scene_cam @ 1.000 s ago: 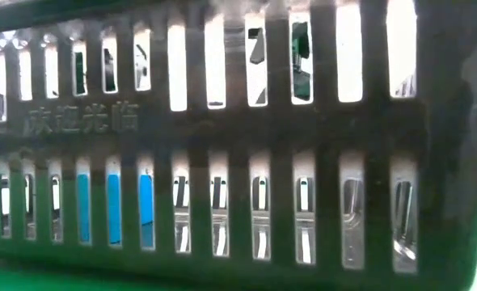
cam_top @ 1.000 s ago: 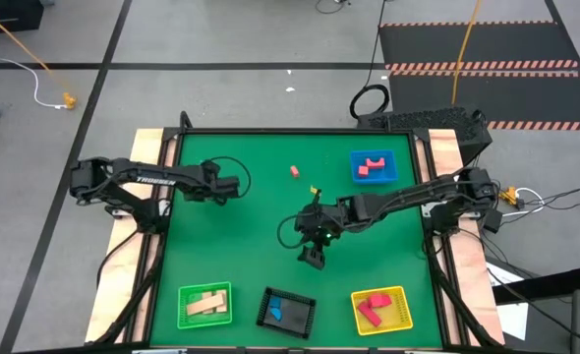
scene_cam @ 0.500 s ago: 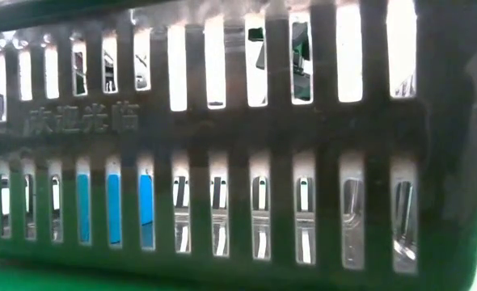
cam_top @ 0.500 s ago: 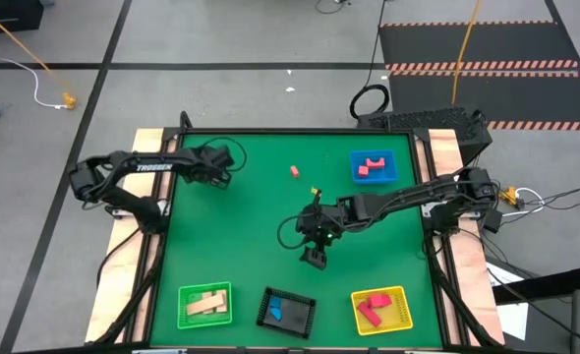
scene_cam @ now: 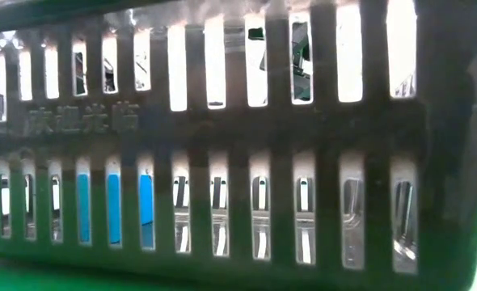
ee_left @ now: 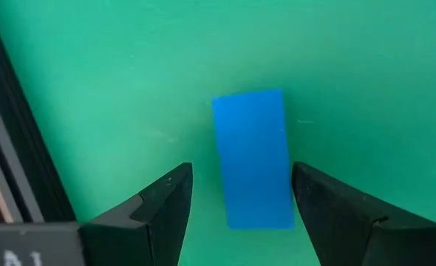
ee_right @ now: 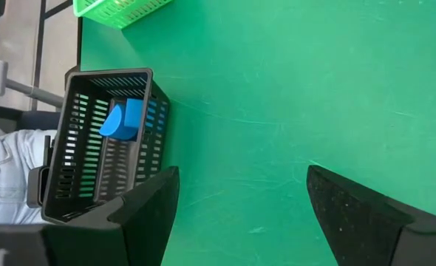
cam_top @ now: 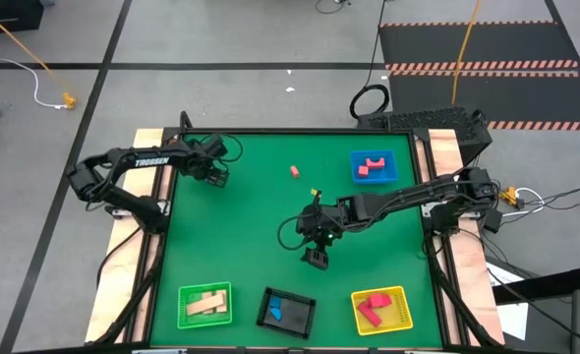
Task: Sort & place blocks by color
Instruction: Put the blue block into the black bin
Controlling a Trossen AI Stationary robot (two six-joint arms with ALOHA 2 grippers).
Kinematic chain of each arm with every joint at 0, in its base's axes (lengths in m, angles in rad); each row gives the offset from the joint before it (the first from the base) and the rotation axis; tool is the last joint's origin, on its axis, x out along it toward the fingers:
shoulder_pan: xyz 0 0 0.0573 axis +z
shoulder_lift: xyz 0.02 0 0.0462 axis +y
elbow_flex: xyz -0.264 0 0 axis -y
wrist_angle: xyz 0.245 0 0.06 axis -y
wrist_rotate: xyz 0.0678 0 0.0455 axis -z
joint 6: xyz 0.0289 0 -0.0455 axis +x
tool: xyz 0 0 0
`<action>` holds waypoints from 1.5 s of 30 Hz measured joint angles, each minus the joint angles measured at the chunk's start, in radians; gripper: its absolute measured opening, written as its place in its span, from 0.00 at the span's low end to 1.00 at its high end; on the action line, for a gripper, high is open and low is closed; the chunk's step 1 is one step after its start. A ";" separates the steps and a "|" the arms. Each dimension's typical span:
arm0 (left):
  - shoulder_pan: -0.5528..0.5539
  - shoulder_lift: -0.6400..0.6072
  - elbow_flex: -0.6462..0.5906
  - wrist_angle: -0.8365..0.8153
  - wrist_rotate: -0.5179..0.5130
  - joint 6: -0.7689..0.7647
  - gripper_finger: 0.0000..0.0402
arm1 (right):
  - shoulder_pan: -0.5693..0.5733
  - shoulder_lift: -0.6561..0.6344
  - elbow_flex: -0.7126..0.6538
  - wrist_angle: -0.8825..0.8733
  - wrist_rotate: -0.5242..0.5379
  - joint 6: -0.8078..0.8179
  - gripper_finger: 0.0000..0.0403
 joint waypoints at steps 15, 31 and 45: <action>0.129 0.012 -0.054 0.081 0.178 0.074 0.33 | 0.001 0.000 0.000 0.001 0.001 0.003 0.72; -0.237 -0.200 -0.060 0.097 0.186 -0.016 0.34 | 0.001 0.000 -0.023 0.113 0.191 0.168 0.72; -0.859 -0.174 -0.056 0.562 0.010 -0.173 0.35 | -0.036 0.000 -0.253 0.590 0.184 0.572 0.72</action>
